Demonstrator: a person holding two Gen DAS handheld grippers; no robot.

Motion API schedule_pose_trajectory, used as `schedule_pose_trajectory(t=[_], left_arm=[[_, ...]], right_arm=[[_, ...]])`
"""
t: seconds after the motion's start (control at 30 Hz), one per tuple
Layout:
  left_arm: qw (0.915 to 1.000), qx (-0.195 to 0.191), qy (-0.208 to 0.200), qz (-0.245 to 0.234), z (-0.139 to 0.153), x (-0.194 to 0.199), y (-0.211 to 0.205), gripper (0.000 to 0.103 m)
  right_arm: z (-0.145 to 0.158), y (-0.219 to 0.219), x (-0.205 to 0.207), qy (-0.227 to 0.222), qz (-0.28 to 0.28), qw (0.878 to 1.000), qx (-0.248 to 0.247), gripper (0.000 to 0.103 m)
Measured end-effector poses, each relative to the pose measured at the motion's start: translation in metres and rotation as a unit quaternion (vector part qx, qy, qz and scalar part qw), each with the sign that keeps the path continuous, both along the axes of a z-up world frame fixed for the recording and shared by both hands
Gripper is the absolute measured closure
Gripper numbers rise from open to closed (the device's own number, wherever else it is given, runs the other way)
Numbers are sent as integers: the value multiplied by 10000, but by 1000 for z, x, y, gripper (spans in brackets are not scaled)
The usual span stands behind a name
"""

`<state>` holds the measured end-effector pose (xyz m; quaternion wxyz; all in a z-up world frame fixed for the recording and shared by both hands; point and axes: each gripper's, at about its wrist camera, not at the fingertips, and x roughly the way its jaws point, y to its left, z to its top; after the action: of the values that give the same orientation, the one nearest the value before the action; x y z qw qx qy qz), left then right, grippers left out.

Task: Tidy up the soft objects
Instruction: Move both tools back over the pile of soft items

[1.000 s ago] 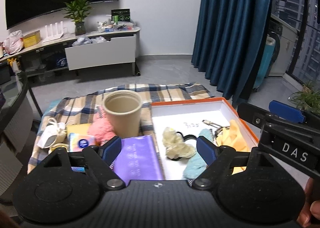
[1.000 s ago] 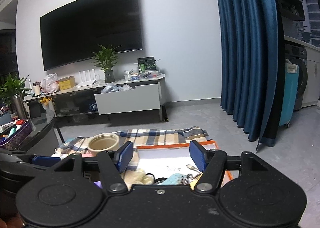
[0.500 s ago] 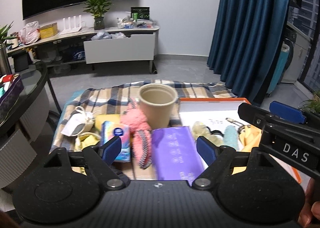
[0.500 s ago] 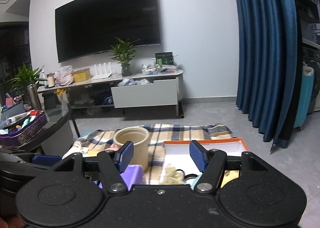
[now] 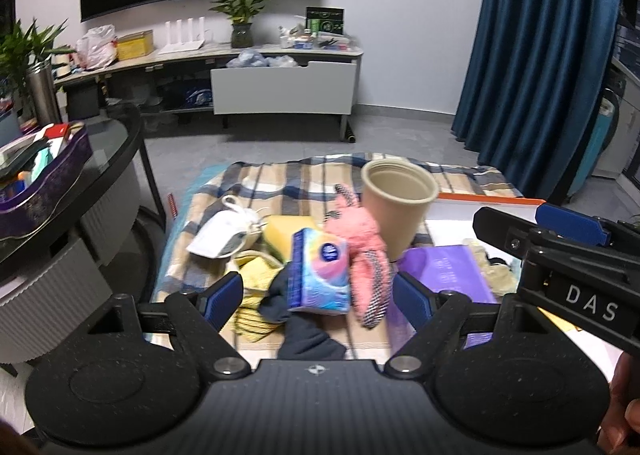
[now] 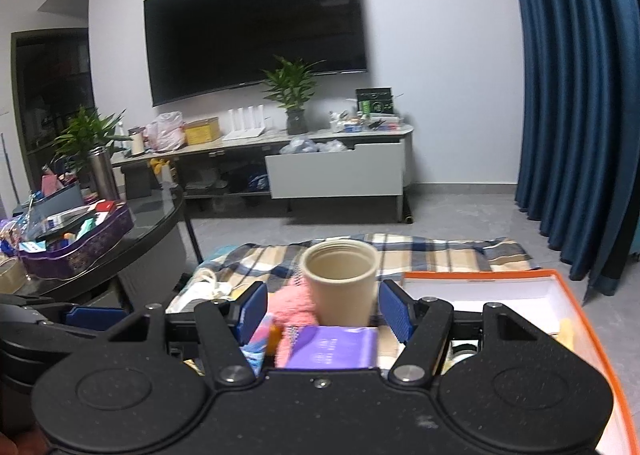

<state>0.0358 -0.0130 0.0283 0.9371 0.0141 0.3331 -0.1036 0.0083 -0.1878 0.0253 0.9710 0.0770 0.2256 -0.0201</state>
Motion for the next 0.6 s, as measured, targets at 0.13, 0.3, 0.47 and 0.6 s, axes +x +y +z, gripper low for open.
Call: schedule_pose_trajectory(t=[0.13, 0.3, 0.47, 0.6], left_arm=[[10000, -25, 64, 65, -3, 2, 11, 19], [9998, -78, 146, 87, -7, 7, 24, 19], [9992, -59, 288, 268, -17, 12, 45, 19], [9981, -76, 403, 449, -24, 16, 63, 19]], right_arm=[[-4, 13, 9, 79, 153, 9999, 19, 28], [-8, 22, 17, 216, 326, 9992, 49, 28], [-14, 30, 30, 445, 461, 9979, 106, 28], [-21, 40, 42, 651, 595, 9960, 136, 28]])
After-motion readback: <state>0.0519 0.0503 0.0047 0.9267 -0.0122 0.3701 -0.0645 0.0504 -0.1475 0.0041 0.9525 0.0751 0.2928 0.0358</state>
